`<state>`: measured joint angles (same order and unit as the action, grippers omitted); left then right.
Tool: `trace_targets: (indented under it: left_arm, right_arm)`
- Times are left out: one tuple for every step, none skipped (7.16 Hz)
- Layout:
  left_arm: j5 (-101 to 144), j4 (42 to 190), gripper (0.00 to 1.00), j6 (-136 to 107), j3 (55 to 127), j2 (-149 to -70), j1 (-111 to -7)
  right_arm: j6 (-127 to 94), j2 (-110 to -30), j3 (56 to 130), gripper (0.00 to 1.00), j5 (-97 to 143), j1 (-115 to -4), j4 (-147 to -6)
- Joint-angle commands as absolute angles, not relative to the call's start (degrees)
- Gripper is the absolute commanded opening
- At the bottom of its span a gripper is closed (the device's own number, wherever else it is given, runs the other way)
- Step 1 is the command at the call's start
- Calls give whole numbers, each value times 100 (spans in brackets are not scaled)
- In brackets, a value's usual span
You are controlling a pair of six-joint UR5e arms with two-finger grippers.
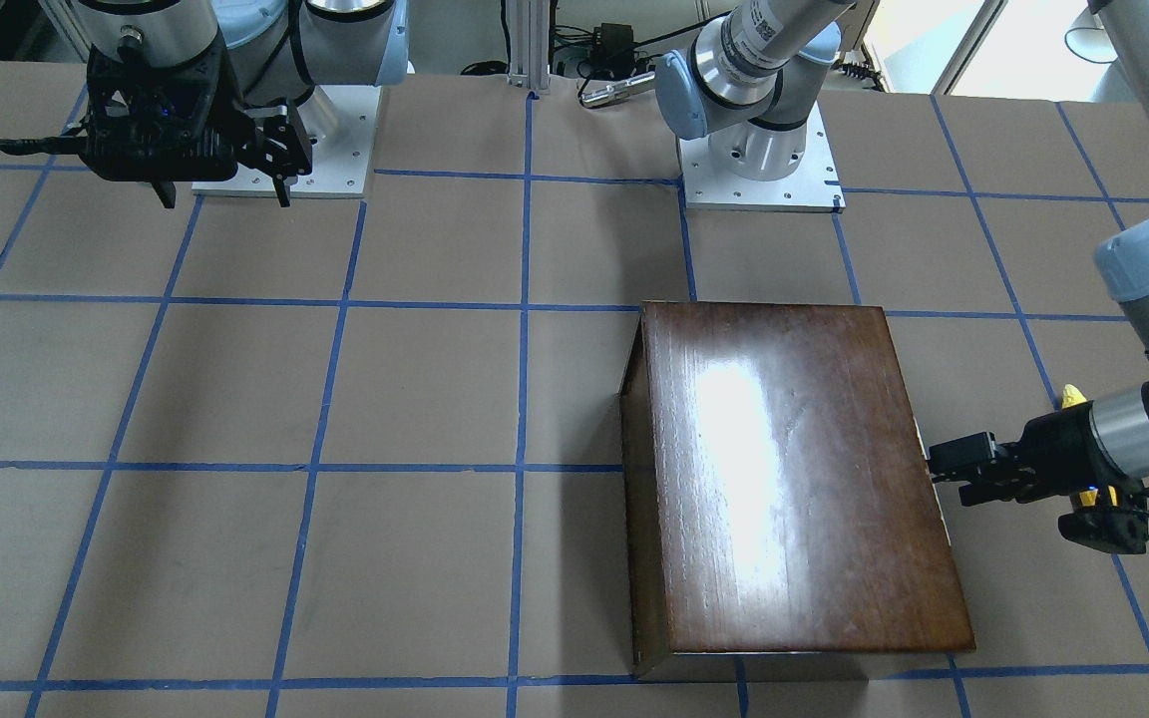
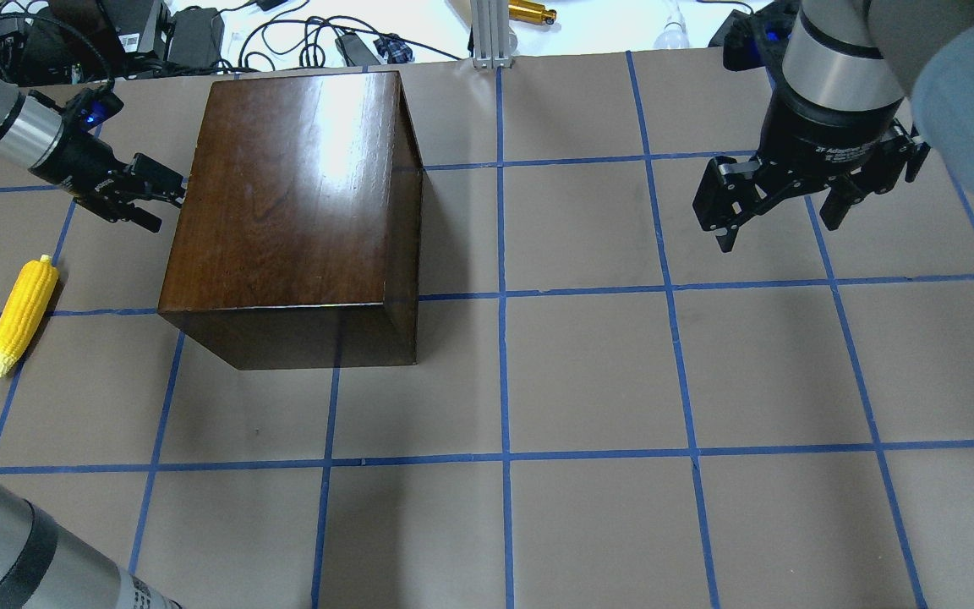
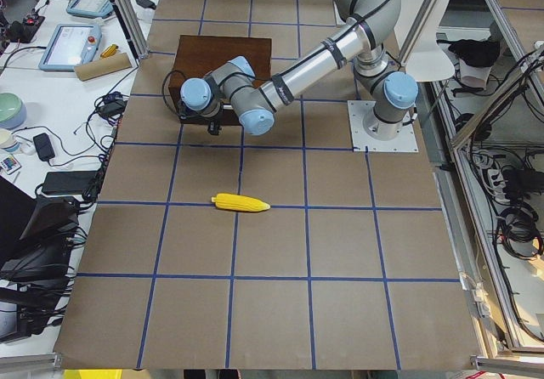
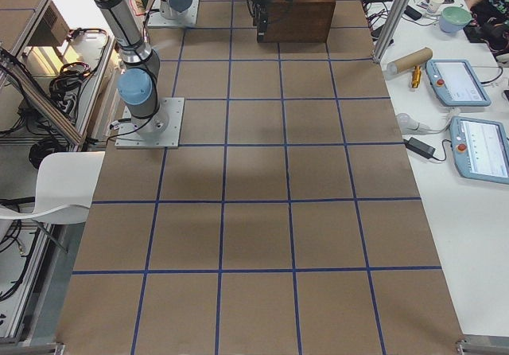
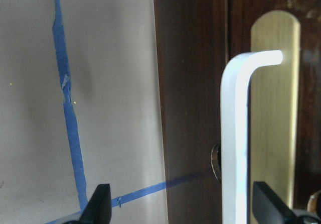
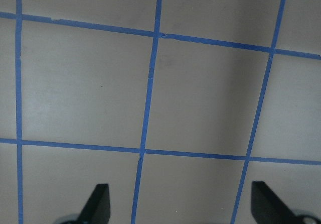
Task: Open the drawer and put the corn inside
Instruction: 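Hook the left gripper onto the white drawer handle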
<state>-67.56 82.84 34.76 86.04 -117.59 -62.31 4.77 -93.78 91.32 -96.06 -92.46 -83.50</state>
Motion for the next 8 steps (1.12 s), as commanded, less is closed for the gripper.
trace_targets:
  left_arm:
    - [-6768,8262,100,3463,8604,-11847,-6231]
    - [-6768,8244,100,3472,8604,-11865,-6231]
    - [-6768,8235,100,3472,8596,-11865,-6231]
    - [-6776,8244,100,3472,8596,-11857,-6223]
    - [-6785,8244,100,3472,8587,-11856,-6205]
    - [-6794,8209,100,3489,8604,-11848,-6162]
    - [-7055,8192,100,3507,8596,-11848,-6135]
    - [-7179,8191,100,3516,8596,-11848,-6056]
  right_arm:
    - [475,-9387,9132,100,-9606,-9246,-8350]
    - [483,-9387,9132,100,-9606,-9246,-8350]
    - [475,-9378,9132,100,-9606,-9246,-8350]
    - [483,-9378,9132,100,-9606,-9246,-8350]
    - [475,-9387,9132,100,-9606,-9246,-8350]
    - [475,-9387,9132,100,-9606,-9246,-8350]
    - [483,-9387,9132,100,-9606,-9246,-8350]
    - [483,-9378,9132,100,-9606,-9246,-8350]
